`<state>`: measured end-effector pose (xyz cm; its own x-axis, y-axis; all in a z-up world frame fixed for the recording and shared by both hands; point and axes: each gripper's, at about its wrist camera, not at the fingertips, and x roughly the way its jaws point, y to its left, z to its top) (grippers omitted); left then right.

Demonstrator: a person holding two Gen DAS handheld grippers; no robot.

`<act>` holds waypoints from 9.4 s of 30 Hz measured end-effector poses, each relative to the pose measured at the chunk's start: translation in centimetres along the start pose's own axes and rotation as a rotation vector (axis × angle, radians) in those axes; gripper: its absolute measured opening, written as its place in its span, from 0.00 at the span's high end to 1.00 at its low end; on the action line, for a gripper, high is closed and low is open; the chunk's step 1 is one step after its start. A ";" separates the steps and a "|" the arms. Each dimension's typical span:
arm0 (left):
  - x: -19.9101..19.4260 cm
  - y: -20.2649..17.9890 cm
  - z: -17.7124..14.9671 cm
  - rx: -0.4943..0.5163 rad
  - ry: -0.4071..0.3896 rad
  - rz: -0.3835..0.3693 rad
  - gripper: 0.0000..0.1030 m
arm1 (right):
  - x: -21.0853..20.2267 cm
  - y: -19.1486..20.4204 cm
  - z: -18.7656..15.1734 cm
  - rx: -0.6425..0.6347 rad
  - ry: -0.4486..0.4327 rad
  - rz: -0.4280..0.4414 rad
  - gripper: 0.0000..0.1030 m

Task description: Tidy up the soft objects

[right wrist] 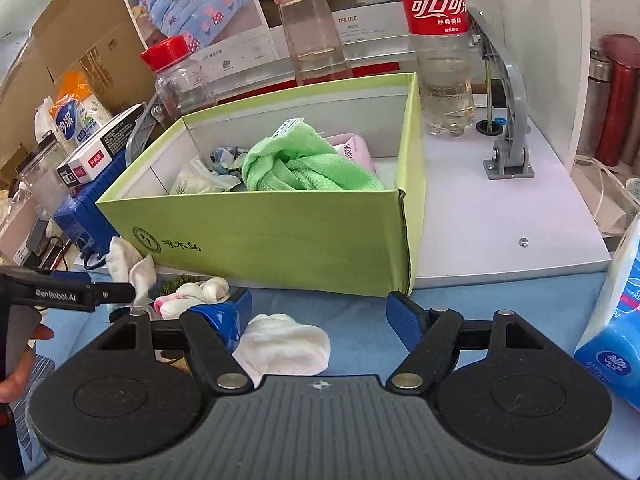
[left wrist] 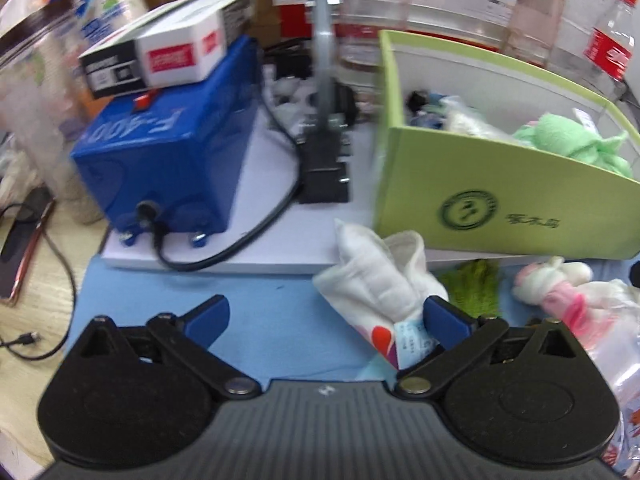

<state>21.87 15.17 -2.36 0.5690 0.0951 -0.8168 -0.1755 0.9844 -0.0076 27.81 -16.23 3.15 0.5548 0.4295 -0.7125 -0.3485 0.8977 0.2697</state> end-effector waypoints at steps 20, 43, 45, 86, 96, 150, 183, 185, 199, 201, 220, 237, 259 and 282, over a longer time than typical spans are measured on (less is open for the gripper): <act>-4.4 5.9 -2.6 -0.151 -0.064 0.042 0.01 | -4.3 -3.2 -4.2 -0.079 0.062 -0.267 0.38; -4.4 2.3 -2.1 -0.111 -0.030 -0.064 0.01 | -7.1 -5.0 -9.3 0.130 -0.120 -0.243 0.38; -3.5 1.3 -1.4 -0.107 -0.005 -0.101 0.01 | -6.5 -5.4 -9.8 0.152 -0.108 -0.237 0.37; -1.3 4.2 -2.7 -0.268 0.092 -0.071 0.01 | -7.4 -4.6 -9.4 0.154 -0.152 -0.197 0.36; 0.1 4.1 -2.4 -0.175 0.070 0.041 0.01 | -5.9 -5.8 -7.8 0.174 -0.130 -0.203 0.36; -9.5 5.3 -4.3 -0.074 -0.144 -0.066 0.57 | -7.4 -1.3 -6.5 -0.024 -0.304 -0.160 0.69; -5.1 -4.7 11.2 0.051 -0.246 -0.146 0.24 | 0.4 5.3 9.4 -0.175 -0.294 0.020 0.53; -6.0 -4.1 10.0 0.045 -0.243 -0.145 0.23 | -1.6 5.0 8.6 -0.162 -0.324 0.018 0.51; -9.9 -3.0 -2.1 0.158 -0.168 -0.117 0.01 | -9.3 -0.6 -6.0 0.184 -0.355 -0.047 0.44; -9.5 -4.3 -2.6 0.255 -0.131 -0.128 0.01 | -10.1 -1.6 -7.9 0.246 -0.370 -0.048 0.43; -1.5 -11.9 -0.4 0.728 0.164 -0.306 0.00 | -11.0 -4.5 -9.5 0.314 -0.354 -0.088 0.42; 1.9 1.2 2.3 0.359 0.243 -0.005 0.01 | -10.1 0.7 -5.5 0.124 -0.301 -0.009 0.41; -5.1 6.8 -1.8 0.041 -0.012 -0.183 0.01 | 9.5 10.7 4.7 -0.209 0.530 -0.118 0.41; 0.3 -2.1 0.8 0.167 0.186 -0.316 0.01 | -6.5 -3.8 -3.5 0.205 0.018 -0.114 0.39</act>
<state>23.07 13.23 -2.13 0.4162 -0.2290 -0.8800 0.1267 0.9729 -0.1933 22.87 -22.78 4.51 0.5680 0.3237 -0.7567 -0.1228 0.9424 0.3110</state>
